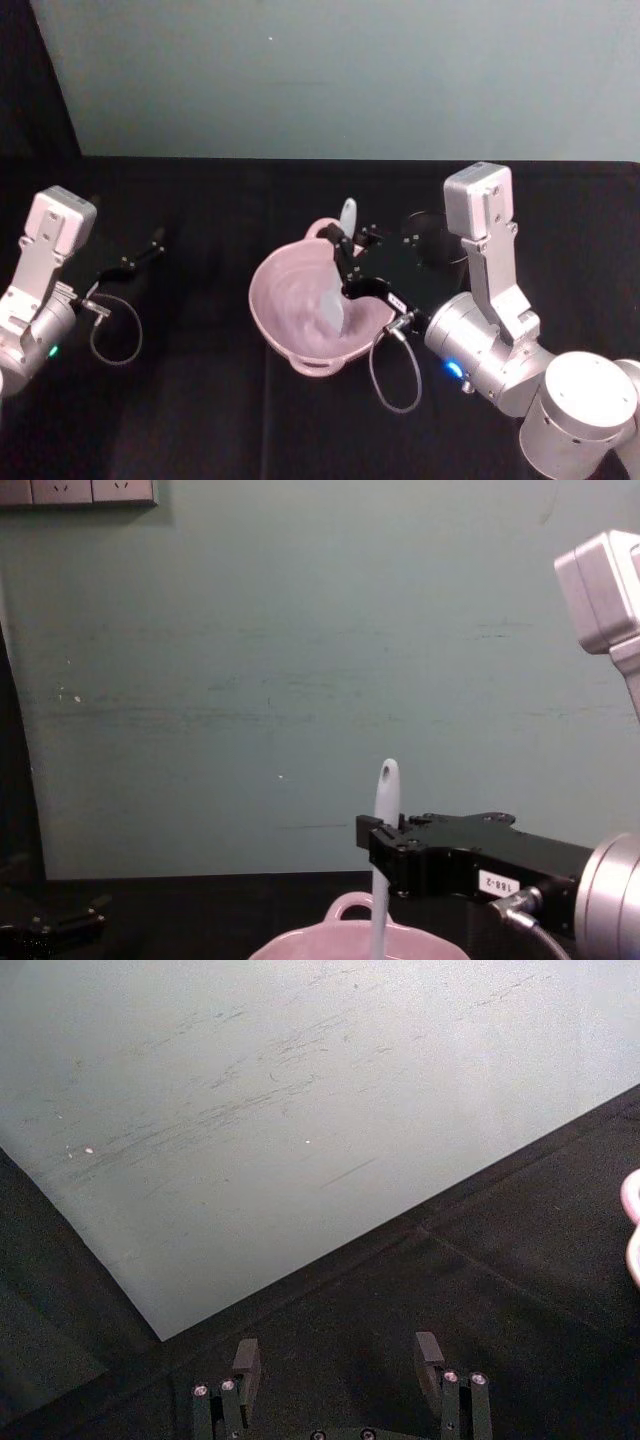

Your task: Use the one hand to pick up the spoon and stir the clear water in the bowl.

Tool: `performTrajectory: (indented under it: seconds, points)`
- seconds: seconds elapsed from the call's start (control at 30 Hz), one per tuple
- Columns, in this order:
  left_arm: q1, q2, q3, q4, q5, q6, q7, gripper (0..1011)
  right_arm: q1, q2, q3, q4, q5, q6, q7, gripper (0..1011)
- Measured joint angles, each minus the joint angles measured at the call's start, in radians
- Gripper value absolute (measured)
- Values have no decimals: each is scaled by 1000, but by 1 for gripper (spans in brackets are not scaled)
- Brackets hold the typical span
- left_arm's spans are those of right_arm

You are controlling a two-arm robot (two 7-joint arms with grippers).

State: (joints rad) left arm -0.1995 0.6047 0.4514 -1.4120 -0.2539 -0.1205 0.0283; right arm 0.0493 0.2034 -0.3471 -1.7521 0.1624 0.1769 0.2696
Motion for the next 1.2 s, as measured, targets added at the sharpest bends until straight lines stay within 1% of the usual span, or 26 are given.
performTrajectory:
  seconds: [0.13, 0.3, 0.5, 0.63, 0.7, 0.73, 0.8, 0.83, 0.9, 1.0, 1.13, 1.17, 1.2]
  points:
    - [0, 0, 0, 0, 0, 0, 0, 1011, -6, -1, -9, -8, 21, 10, 5, 114]
    - [0, 0, 0, 0, 0, 0, 0, 1011, 7, -12, -15, 3, 49, 21, 5, 114]
    - [0, 0, 0, 0, 0, 0, 0, 1011, 13, -19, -2, 12, 90, -3, 4, 114]
    - [0, 0, 0, 0, 0, 0, 0, 1011, 10, -19, 26, 10, 138, -12, -1, 114]
    - [0, 0, 0, 0, 0, 0, 0, 1011, 7, -19, 37, 5, 157, -8, -4, 114]
    - [0, 0, 0, 0, 0, 0, 0, 1011, 4, -19, 49, -2, 176, -3, -8, 114]
    - [0, 0, 0, 0, 0, 0, 0, 1011, 0, -19, 63, -12, 197, 3, -13, 114]
    - [0, 0, 0, 0, 0, 0, 0, 1011, -4, -19, 76, -24, 219, 8, -17, 114]
    - [0, 0, 0, 0, 0, 0, 0, 1011, -8, -18, 89, -38, 236, 10, -20, 114]
    - [0, 0, 0, 0, 0, 0, 0, 1011, -16, -13, 117, -74, 279, 30, -34, 114]
    - [0, 0, 0, 0, 0, 0, 0, 1011, -22, -10, 144, -106, 321, 59, -47, 114]
    - [0, 0, 0, 0, 0, 0, 0, 1011, -25, -10, 157, -121, 343, 74, -54, 114]
    - [0, 0, 0, 0, 0, 0, 0, 1011, -26, -10, 165, -129, 355, 83, -57, 114]
